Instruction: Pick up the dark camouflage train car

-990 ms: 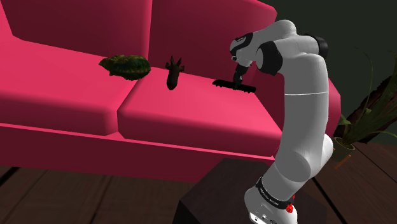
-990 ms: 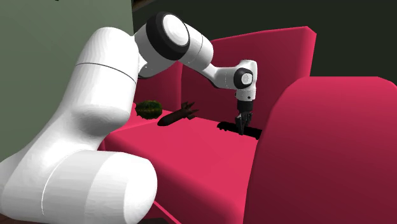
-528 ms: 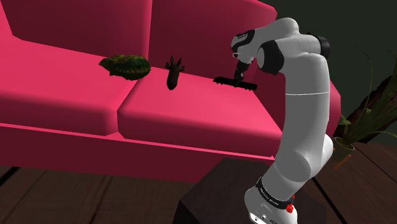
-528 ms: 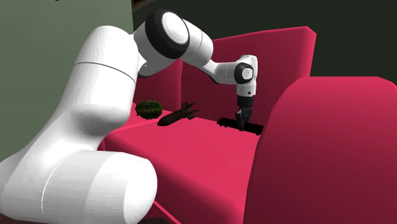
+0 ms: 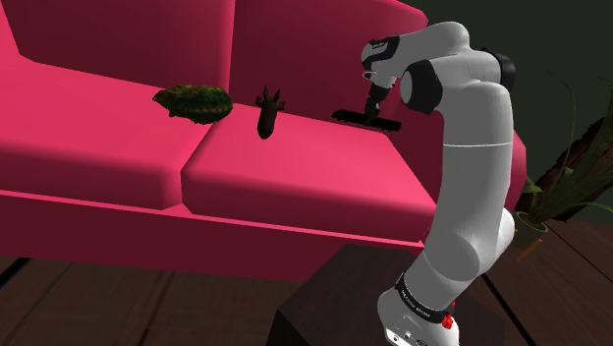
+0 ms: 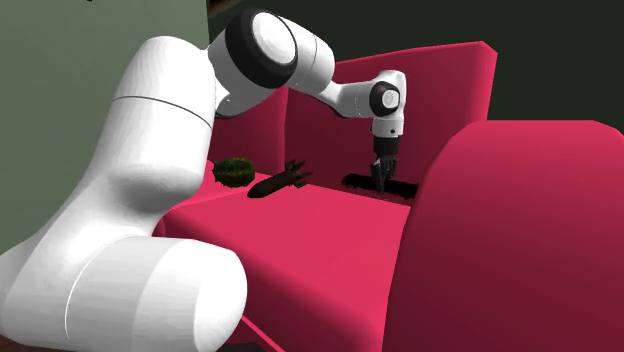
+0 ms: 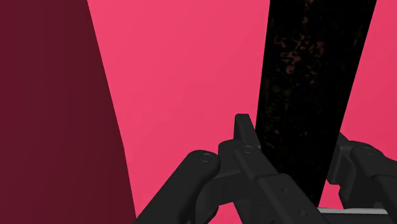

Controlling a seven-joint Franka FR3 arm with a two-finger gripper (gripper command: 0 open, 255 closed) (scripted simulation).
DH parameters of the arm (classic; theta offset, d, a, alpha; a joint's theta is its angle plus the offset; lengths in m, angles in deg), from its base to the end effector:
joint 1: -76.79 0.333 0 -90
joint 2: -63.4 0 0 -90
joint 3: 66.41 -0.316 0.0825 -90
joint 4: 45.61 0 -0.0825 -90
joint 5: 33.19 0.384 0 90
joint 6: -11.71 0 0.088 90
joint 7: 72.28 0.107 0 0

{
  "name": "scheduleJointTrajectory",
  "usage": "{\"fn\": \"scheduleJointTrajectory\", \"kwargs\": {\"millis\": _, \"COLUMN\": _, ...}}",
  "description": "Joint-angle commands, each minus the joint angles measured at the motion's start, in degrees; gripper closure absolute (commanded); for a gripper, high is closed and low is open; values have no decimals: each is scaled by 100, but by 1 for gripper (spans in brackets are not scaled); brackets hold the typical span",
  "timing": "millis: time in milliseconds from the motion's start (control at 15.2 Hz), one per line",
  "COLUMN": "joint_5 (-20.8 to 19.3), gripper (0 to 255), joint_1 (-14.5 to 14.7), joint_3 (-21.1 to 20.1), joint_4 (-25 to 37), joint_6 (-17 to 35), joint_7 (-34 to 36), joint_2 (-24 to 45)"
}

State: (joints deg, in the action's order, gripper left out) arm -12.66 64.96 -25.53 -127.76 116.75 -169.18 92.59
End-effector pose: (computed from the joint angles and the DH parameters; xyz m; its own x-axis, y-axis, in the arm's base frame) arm 0.5004 -0.4666 0.4537 0.7340 0.6789 0.0202 0.6787 -0.7342 0.0164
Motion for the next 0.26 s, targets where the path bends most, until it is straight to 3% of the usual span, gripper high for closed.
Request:
{"fn": "scheduleJointTrajectory", "kwargs": {"millis": 0, "joint_5": -19, "gripper": 255, "joint_1": -22, "joint_3": 11, "joint_4": 144, "joint_6": -149, "joint_7": 22, "joint_2": -15}}
{"fn": "scheduleJointTrajectory", "kwargs": {"millis": 198, "joint_5": -28, "gripper": 255, "joint_1": -34, "joint_3": 17, "joint_4": 223, "joint_6": -232, "joint_7": 34, "joint_2": -24}}
